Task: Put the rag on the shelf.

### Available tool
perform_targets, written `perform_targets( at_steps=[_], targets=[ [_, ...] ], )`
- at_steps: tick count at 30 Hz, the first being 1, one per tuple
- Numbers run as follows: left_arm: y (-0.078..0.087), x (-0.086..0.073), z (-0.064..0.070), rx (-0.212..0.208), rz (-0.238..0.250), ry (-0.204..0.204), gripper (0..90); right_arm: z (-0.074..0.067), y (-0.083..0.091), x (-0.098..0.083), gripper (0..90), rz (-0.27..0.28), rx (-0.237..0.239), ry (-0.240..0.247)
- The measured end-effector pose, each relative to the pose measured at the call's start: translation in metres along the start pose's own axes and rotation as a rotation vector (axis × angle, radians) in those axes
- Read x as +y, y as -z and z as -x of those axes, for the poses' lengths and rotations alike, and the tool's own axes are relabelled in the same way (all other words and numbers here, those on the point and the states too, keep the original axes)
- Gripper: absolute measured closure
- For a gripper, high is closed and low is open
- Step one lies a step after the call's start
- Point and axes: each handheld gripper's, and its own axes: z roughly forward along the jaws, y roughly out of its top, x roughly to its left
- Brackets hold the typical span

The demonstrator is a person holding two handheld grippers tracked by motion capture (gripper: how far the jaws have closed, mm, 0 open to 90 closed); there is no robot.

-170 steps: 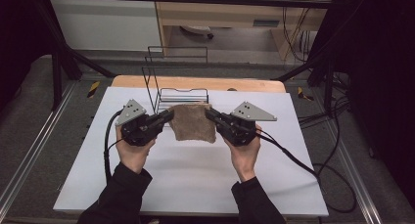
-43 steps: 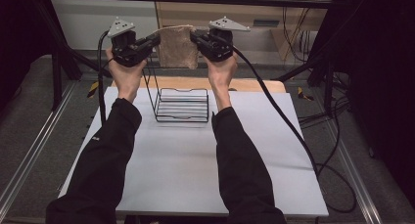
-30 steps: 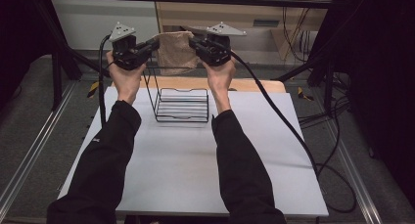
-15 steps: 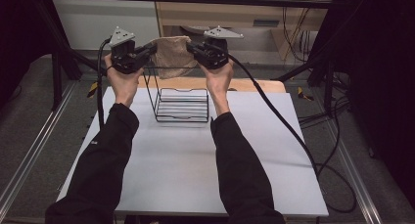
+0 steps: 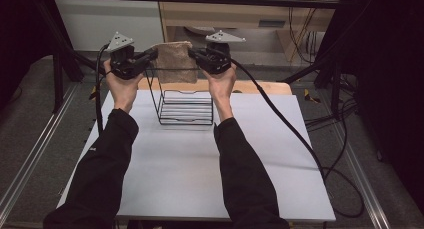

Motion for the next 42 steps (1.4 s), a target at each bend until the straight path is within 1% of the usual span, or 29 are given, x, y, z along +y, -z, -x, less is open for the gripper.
perform_targets(
  at_steps=[5,10,13,16,18,21,22,23,24,25,26,27,30,34,38,42],
  targets=[
    [-0.002,0.002,0.012,-0.03,0.002,-0.026,85.4,0.006,0.013,0.001,86.5,0.009,-0.015,0.003],
    [-0.002,0.001,0.021,-0.053,0.0,-0.04,85.4,0.01,0.024,-0.004,86.4,0.013,-0.014,0.004],
    [0.0,0.001,0.025,-0.053,0.002,-0.065,85.3,0.012,0.029,-0.008,86.4,0.023,-0.002,0.0],
    [0.003,0.003,0.027,-0.053,0.004,-0.075,85.4,0.011,0.033,-0.01,86.3,0.038,0.009,0.002],
    [0.004,0.003,0.027,-0.052,0.004,-0.072,85.4,0.01,0.033,-0.01,86.3,0.045,0.012,0.007],
    [0.007,0.004,0.026,-0.057,0.018,-0.068,85.4,0.01,0.033,-0.01,86.3,0.054,0.019,0.007],
    [0.008,0.004,0.026,-0.054,0.027,-0.078,85.4,0.009,0.033,-0.01,86.3,0.058,0.019,0.008],
    [0.008,0.004,0.025,-0.055,0.027,-0.08,85.4,0.009,0.033,-0.01,86.3,0.06,0.022,0.007],
    [0.009,0.003,0.026,-0.064,0.022,-0.069,85.4,0.009,0.033,-0.01,86.3,0.061,0.023,0.007],
    [0.009,0.002,0.026,-0.064,0.02,-0.068,85.4,0.009,0.033,-0.011,86.3,0.062,0.023,0.008],
    [0.01,0.001,0.025,-0.056,0.024,-0.079,85.4,0.008,0.032,-0.011,86.3,0.059,0.024,0.013],
    [0.011,-0.001,0.025,-0.068,0.019,-0.067,85.4,0.008,0.032,-0.012,86.3,0.055,0.025,0.016],
    [0.014,-0.006,0.024,-0.081,0.018,-0.056,85.3,0.005,0.033,-0.013,86.2,0.047,0.029,0.035],
    [0.019,-0.009,0.025,-0.095,0.014,-0.067,85.2,0.001,0.036,-0.014,86.1,0.042,0.034,0.059],
    [0.023,-0.01,0.026,-0.1,0.025,-0.065,85.2,-0.002,0.04,-0.015,86.1,0.046,0.039,0.072],
    [0.025,-0.014,0.027,-0.11,0.021,-0.06,85.1,-0.003,0.042,-0.016,86.1,0.045,0.042,0.087]
  ],
)
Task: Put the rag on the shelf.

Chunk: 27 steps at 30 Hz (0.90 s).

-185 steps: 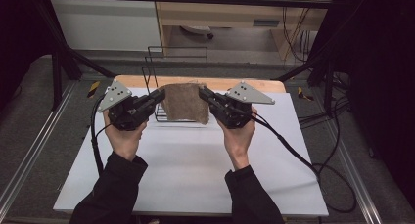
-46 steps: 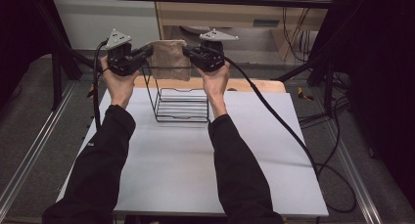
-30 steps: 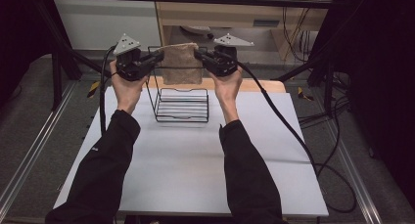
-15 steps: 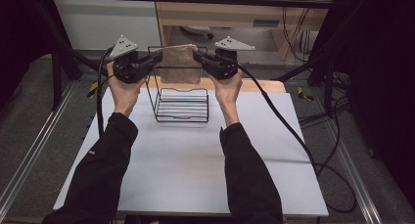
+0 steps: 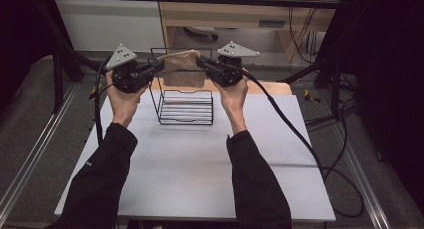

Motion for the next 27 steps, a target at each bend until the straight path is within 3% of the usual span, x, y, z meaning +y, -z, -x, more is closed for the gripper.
perform_targets(
  at_steps=[9,16,21,27],
  targets=[
    [-0.002,-0.011,0.002,-0.011,-0.055,-0.002,83.1,-0.005,0.005,-0.009,85.8,-0.022,0.005,0.047],
    [-0.003,-0.015,0.003,-0.016,-0.082,0.011,80.6,-0.006,0.007,-0.018,85.8,-0.028,0.021,0.034],
    [0.002,-0.01,0.002,-0.018,-0.095,0.052,72.1,-0.007,0.008,-0.02,85.9,-0.039,0.026,0.053],
    [0.015,0.007,-0.002,-0.008,-0.053,0.093,61.0,-0.006,0.01,-0.024,85.8,-0.046,0.035,0.049]
  ],
)
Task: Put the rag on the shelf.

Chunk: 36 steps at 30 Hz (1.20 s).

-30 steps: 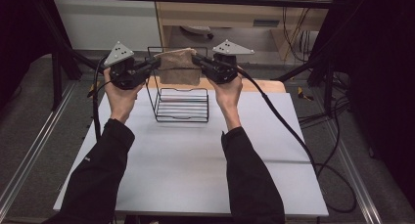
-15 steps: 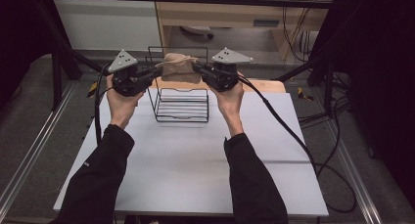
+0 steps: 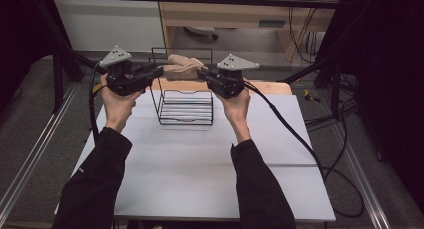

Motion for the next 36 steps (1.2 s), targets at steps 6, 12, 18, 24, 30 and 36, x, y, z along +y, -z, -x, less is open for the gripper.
perform_targets(
  at_steps=[6,12,18,24,30,36],
  targets=[
    [-0.004,0.011,0.002,0.008,-0.007,0.016,67.7,0.0,0.0,-0.002,85.8,-0.002,0.004,0.006],
    [-0.029,0.0,0.009,-0.025,-0.086,0.028,78.9,0.0,0.001,-0.004,85.7,-0.008,0.005,0.019],
    [-0.043,-0.012,0.013,-0.014,-0.139,0.016,86.8,0.0,0.002,-0.005,83.8,-0.012,0.016,0.014],
    [-0.048,-0.017,0.012,-0.012,-0.15,0.021,88.8,0.0,0.006,-0.002,74.7,-0.019,0.049,-0.018],
    [-0.052,-0.021,0.012,-0.002,-0.166,0.009,89.0,0.001,0.018,0.006,64.8,0.011,0.058,-0.041],
    [-0.056,-0.023,0.013,0.007,-0.173,-0.015,89.0,0.011,0.013,0.019,62.9,0.007,0.019,-0.114]
  ],
)
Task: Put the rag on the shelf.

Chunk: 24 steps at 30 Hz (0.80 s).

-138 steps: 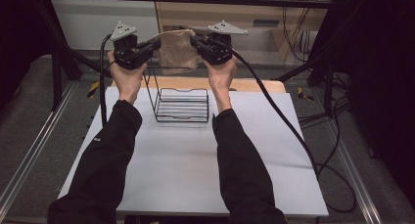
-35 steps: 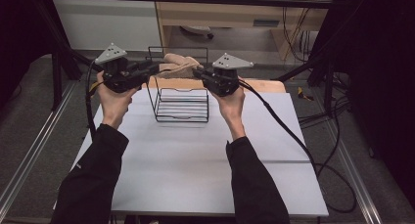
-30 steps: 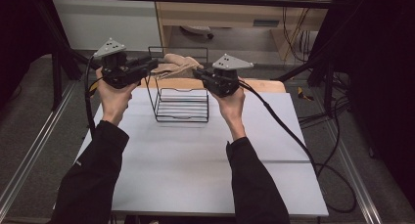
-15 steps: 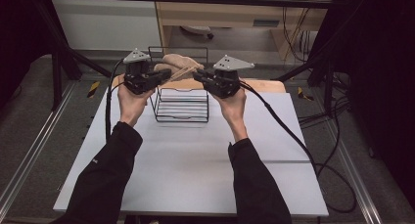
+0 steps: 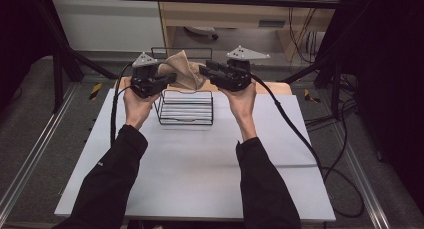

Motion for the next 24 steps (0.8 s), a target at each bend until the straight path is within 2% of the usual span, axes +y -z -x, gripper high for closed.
perform_targets(
  at_steps=[3,5,6,7,9,13,17,21,24],
  targets=[
    [0.0,0.0,-0.001,-0.005,0.001,0.001,89.0,-0.006,-0.011,0.001,68.0,-0.032,0.016,0.014],
    [0.0,0.0,-0.001,-0.007,0.0,-0.001,89.0,-0.012,-0.018,-0.001,77.3,-0.053,0.034,0.02],
    [0.002,-0.001,-0.001,-0.005,-0.002,-0.004,88.9,-0.013,-0.02,-0.002,82.0,-0.067,0.042,0.008],
    [0.004,-0.001,0.0,-0.004,0.003,-0.003,88.8,-0.014,-0.022,-0.004,85.5,-0.083,0.041,0.001],
    [0.01,-0.003,-0.001,-0.005,0.013,0.001,88.6,-0.014,-0.024,-0.008,89.2,-0.116,0.013,0.015],
    [0.028,-0.005,-0.007,0.006,0.04,0.018,87.3,-0.012,-0.024,-0.013,90.0,-0.132,-0.01,0.015],
    [0.047,0.002,-0.013,0.018,0.094,0.051,87.3,-0.011,-0.023,-0.017,89.9,-0.142,-0.023,0.023],
    [0.053,0.013,-0.007,0.007,0.116,0.03,87.2,-0.011,-0.022,-0.021,89.4,-0.15,-0.028,0.028],
    [0.042,0.013,0.002,-0.001,0.07,-0.009,87.2,-0.011,-0.022,-0.023,89.0,-0.154,-0.039,0.04]
  ],
)
